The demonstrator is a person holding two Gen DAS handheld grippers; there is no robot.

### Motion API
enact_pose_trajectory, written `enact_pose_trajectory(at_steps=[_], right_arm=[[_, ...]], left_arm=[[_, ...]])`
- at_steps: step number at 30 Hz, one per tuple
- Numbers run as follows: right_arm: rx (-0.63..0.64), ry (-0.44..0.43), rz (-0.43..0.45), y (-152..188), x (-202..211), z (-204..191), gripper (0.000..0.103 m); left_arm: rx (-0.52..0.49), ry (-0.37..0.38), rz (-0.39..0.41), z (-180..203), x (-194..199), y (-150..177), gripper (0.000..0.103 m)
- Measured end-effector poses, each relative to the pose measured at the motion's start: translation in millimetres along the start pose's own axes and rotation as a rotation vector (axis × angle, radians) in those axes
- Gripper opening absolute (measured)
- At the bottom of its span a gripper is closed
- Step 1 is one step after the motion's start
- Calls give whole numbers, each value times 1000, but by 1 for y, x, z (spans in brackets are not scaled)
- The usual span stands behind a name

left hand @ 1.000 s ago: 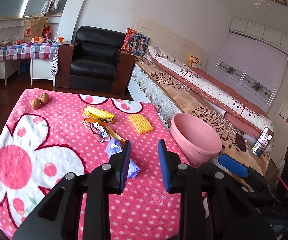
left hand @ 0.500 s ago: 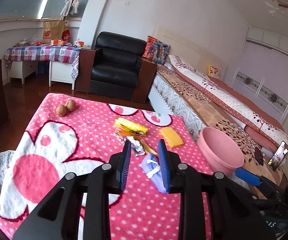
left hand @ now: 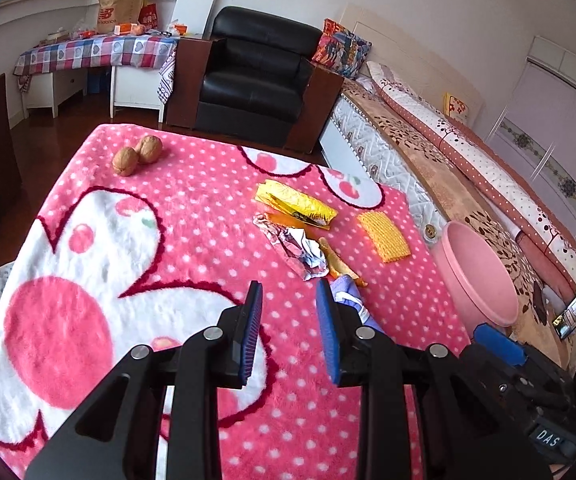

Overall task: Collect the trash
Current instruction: 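Grasp the silver foil strip with the left tool while the right grasps a yellow chip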

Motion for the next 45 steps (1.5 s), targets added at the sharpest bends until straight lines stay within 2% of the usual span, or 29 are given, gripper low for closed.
enact_pose_trajectory(at_steps=[5,9,15,18,20,21,22,25,32,35,37,45], right_arm=[[4,1,5,-1,-8,6,53],[5,15,20,-5,-11,15,53],[-15,29,20,-12,-21,27,53],[-25,14,4,-17,-30,29,53],[-20,7,-2,-19,-35,26,53],[-19,3,-6,-20,-37,25,53],[-20,-5,-15,-21,-41,24,53],[-22,-23,-39,-22,-52,18,53],[-22,-38,-115,-27,-89,6,52],[-32,-47,-152,-29,-105,2,45],[-36,-46,-177,-28,-115,-1,43],[-25,-28,-221,-34,-143,-17,42]], left_arm=[[1,-7,-36,4,-37,-13,28],[50,-27,-88,-3,-74,-17,28],[139,-78,-116,-13,-104,-17,27],[129,-100,-110,-15,-110,-19,27],[109,-113,-109,-16,-109,-18,26],[96,-120,-110,-17,-109,-18,19],[85,-133,-109,-19,-107,-17,6],[89,-112,-101,-26,-96,-17,2],[94,-68,-53,-38,-56,-21,1],[79,-66,-36,-41,-41,-22,1],[70,-71,-27,-46,-32,-21,1],[62,-14,-41,-49,-23,-15,1]])
Point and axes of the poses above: each gripper's, at about its wrist camera, not at the fingertips, and x roughly against the way its jaws point, z to its right, y to its underside, the point moved 7 cm from there along -x, roughly the way its jaws point, and after that the axes turned 12 degrees about y, right-handed, at the moved point
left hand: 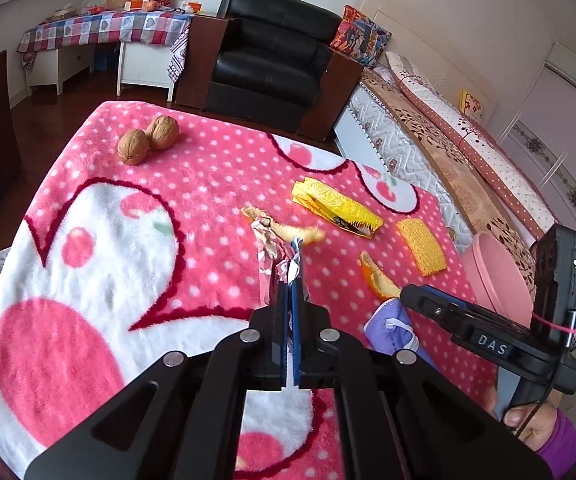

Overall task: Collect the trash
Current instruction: 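Grasp the silver foil strip with the left tool while the right grasps a yellow chip, then carry both items over the pink bucket and open both tools to drop them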

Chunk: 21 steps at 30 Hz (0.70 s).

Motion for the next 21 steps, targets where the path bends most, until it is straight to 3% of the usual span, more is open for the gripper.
enact_pose_trajectory(at_steps=[5,8,13,21], right_arm=[[21,21,-40,5,-13,-10,20],[26,21,-24,7,-7,-14,13],[-25,-22,25,10,22,-10,12],[-111,-5,107,12,68,22,12]], left_arm=[[28,-4,-2,-9,6,4,1],[25,12,17,-8,14,3,1],[5,34,37,1,19,-1,1],[-17,82,55,27,18,-7,1]])
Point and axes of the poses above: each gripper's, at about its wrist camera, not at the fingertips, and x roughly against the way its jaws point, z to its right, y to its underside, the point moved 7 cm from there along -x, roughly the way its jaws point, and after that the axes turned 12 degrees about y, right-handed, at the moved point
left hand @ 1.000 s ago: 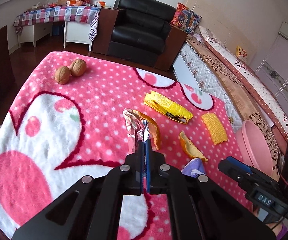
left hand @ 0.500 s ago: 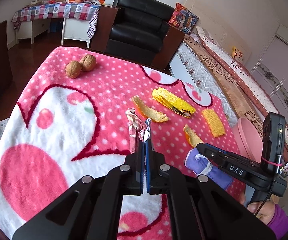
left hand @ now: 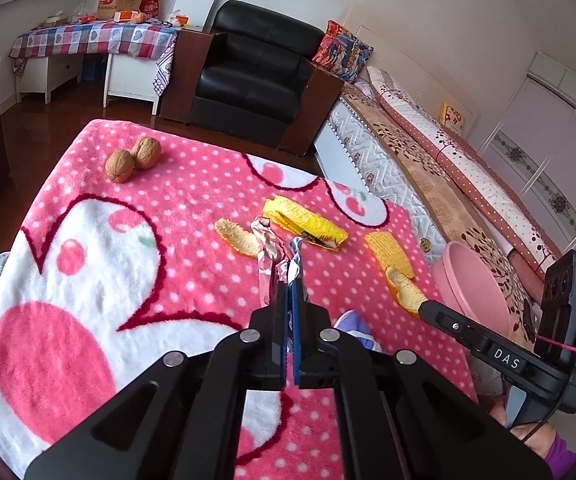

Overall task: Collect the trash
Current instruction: 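Carry both items over the pink bucket and open both tools to drop them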

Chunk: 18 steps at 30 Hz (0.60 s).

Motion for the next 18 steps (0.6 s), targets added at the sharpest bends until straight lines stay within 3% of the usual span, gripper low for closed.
enact_pose_trajectory(at_steps=[13,18], right_arm=[[-121,119,155,-13,65,77,11],[-203,184,192,-12,83,122,11]], left_arm=[[-142,183,15,105,-26,-12,1],[-206,250,-19,150,-49,-3,1]])
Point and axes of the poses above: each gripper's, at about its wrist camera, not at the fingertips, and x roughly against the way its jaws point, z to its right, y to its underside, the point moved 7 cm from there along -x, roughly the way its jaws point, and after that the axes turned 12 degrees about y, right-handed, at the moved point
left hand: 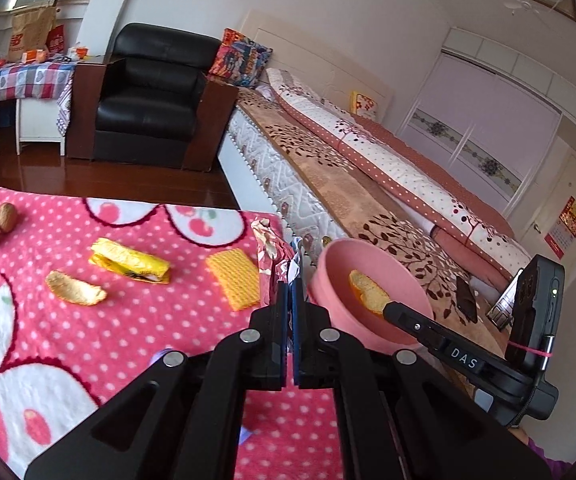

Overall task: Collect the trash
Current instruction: 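Carry both items over the pink bucket and open both tools to drop them, then move both open tools back over the blanket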

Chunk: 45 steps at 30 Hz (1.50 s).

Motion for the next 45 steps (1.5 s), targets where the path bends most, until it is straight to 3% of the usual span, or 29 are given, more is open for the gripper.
enact_pose_trajectory(at_steps=[5,12,19,27,29,30,32,40,45], right_arm=[[-54,63,31,-10,4,40,11],[-106,122,31,-17,-1,88,11],[-127,130,11,-14,-14,105,12],[-126,128,-1,-14,-27,108,12],[-134,124,2,-14,-28,108,14],[-141,114,4,-14,-29,108,21],[-148,118,12,-13,-28,109,39],[-98,108,44,-11,-11,92,41],[-19,74,46,-1,-1,59,41]], left_arm=[[-61,60,-41,35,-34,3,1],[-96,86,-94,61,-83,6,1],[-129,97,-143,74,-121,16,1],[-99,103,-175,72,-145,21,1],[-86,109,-190,71,-149,22,11],[-82,115,-191,72,-151,22,16],[-80,118,-183,72,-150,21,39],[-99,100,-155,70,-125,16,40],[-102,41,-161,58,-100,23,40]])
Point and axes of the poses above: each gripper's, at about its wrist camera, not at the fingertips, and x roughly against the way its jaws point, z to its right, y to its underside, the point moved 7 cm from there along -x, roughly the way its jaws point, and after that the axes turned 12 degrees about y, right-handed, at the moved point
